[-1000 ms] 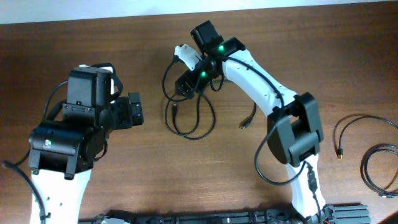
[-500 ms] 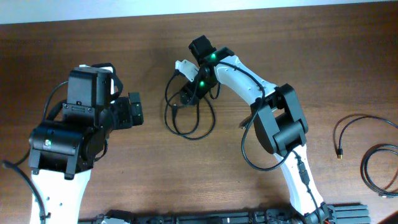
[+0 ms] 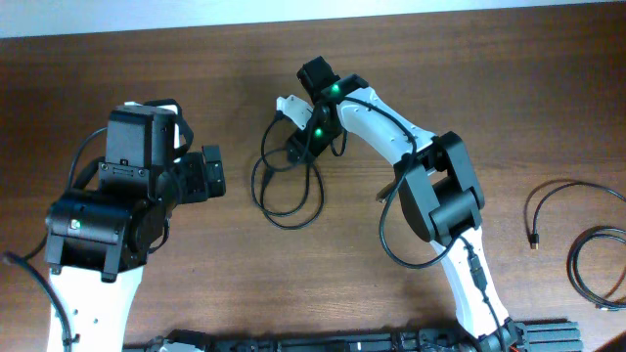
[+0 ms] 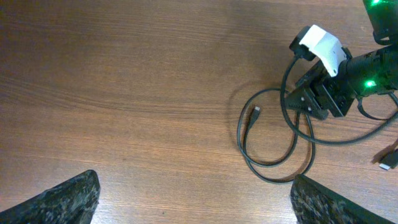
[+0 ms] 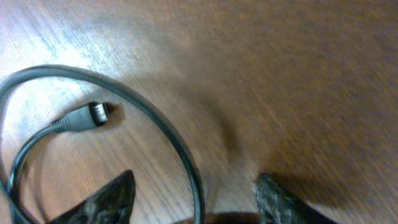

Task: Untangle cables
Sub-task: 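Lift the cable with the right gripper and carry it to the right edge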

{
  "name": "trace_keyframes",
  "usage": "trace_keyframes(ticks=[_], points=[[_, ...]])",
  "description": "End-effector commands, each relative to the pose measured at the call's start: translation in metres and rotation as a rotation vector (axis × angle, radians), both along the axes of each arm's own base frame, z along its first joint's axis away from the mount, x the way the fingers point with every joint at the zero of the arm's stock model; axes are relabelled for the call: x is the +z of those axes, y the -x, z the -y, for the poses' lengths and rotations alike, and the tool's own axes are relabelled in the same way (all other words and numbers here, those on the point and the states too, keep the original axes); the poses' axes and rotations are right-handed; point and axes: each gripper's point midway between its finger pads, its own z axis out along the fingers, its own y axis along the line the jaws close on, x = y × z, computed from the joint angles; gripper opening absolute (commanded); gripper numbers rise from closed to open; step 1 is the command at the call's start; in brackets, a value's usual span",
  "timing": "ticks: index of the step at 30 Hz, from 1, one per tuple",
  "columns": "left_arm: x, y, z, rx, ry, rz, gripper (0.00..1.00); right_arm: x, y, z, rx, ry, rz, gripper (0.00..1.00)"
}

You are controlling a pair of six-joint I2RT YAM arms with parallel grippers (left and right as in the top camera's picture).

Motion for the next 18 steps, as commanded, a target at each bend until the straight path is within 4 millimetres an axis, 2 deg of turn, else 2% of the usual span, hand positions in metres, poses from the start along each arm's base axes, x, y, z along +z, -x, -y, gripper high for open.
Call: trace_keyframes(ticks=[1, 6, 11, 15, 17, 18], points=[[0.005, 0.001, -0.002, 0.000, -0.008, 0.016, 0.99, -0.009, 0.009, 0.007, 0.024, 0.047, -0.018, 0.72], [0.005, 0.001, -0.002, 0.000, -0.008, 0.016, 0.99, -0.012, 0.016, 0.009, 0.062, 0.053, -0.031, 0.74], [0.005, 0.001, -0.002, 0.000, -0.008, 0.016, 0.99, -0.040, 0.040, 0.015, 0.071, 0.049, -0.103, 0.73], [0.005, 0.001, -0.002, 0.000, -0.008, 0.016, 0.99, -0.040, 0.059, 0.000, 0.167, -0.027, -0.128, 0.59], [0.005, 0.001, -0.002, 0.000, -0.008, 0.016, 0.99, -0.037, 0.067, -0.009, 0.213, -0.051, -0.128, 0.57], [0.005, 0.001, -0.002, 0.000, -0.008, 0.016, 0.99, -0.037, 0.070, -0.012, 0.241, -0.053, -0.118, 0.48]])
